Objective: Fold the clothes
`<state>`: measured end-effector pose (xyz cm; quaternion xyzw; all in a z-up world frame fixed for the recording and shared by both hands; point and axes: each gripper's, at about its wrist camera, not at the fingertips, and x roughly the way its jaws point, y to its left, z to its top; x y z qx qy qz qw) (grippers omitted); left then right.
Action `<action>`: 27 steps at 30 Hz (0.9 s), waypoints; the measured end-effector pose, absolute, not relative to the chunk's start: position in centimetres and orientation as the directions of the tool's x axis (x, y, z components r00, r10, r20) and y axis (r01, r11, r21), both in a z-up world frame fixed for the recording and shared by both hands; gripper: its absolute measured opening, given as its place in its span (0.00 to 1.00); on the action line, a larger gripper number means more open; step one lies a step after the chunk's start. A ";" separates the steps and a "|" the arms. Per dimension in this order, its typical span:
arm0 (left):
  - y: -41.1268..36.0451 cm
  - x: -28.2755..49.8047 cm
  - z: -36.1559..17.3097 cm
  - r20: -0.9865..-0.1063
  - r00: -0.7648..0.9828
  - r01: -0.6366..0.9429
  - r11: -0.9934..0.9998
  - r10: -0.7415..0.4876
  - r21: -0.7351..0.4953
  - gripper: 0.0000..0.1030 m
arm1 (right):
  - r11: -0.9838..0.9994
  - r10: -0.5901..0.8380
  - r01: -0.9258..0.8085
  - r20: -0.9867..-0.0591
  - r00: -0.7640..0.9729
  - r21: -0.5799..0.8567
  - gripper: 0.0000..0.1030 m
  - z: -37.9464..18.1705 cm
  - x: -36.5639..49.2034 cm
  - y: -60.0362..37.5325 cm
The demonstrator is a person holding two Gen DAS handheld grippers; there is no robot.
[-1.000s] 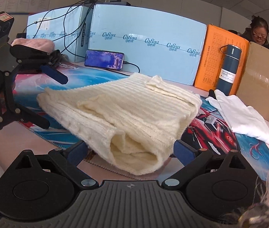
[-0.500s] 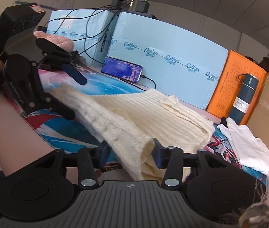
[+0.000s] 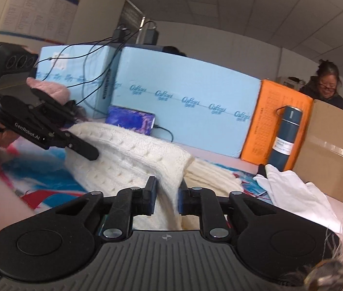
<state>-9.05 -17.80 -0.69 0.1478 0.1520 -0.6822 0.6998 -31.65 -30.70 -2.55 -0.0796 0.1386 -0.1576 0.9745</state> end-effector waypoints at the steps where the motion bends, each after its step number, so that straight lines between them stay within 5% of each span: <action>1: -18.6 -8.4 -0.9 -0.423 0.034 0.998 0.051 -0.905 -0.029 0.24 | 0.928 -0.361 0.326 -0.227 0.905 -0.178 0.48 -2.4 -31.4 -31.3; 2: -19.3 -7.8 -1.1 -0.432 0.044 0.995 0.076 -0.901 -0.057 0.24 | 0.922 -0.382 0.354 -0.215 0.899 -0.158 0.62 -2.4 -31.4 -31.7; 3: -19.9 -7.3 -1.3 -0.444 0.054 0.992 0.098 -0.894 -0.076 0.24 | 0.916 -0.398 0.376 -0.199 0.895 -0.142 0.65 -2.3 -31.5 -32.0; 19: -24.1 -5.8 -1.8 -0.496 0.071 0.986 0.136 -0.865 -0.095 0.26 | 0.957 -0.259 0.283 -0.252 0.932 0.061 0.73 -2.9 -28.3 -33.6; 23: -23.6 -5.8 -1.8 -0.478 0.111 0.986 0.158 -0.871 -0.058 0.50 | 0.944 -0.222 0.291 -0.349 0.910 0.157 0.75 -4.3 -27.4 -35.9; 26: -22.6 -5.7 -1.2 -0.440 0.133 0.986 0.164 -0.888 -0.032 0.55 | 0.929 -0.186 0.285 -0.370 0.910 0.236 0.76 -5.3 -27.4 -37.2; 27: -22.1 -5.7 -0.9 -0.425 0.138 0.986 0.164 -0.894 -0.025 0.66 | 0.928 -0.178 0.280 -0.371 0.911 0.244 0.76 -5.3 -27.4 -37.4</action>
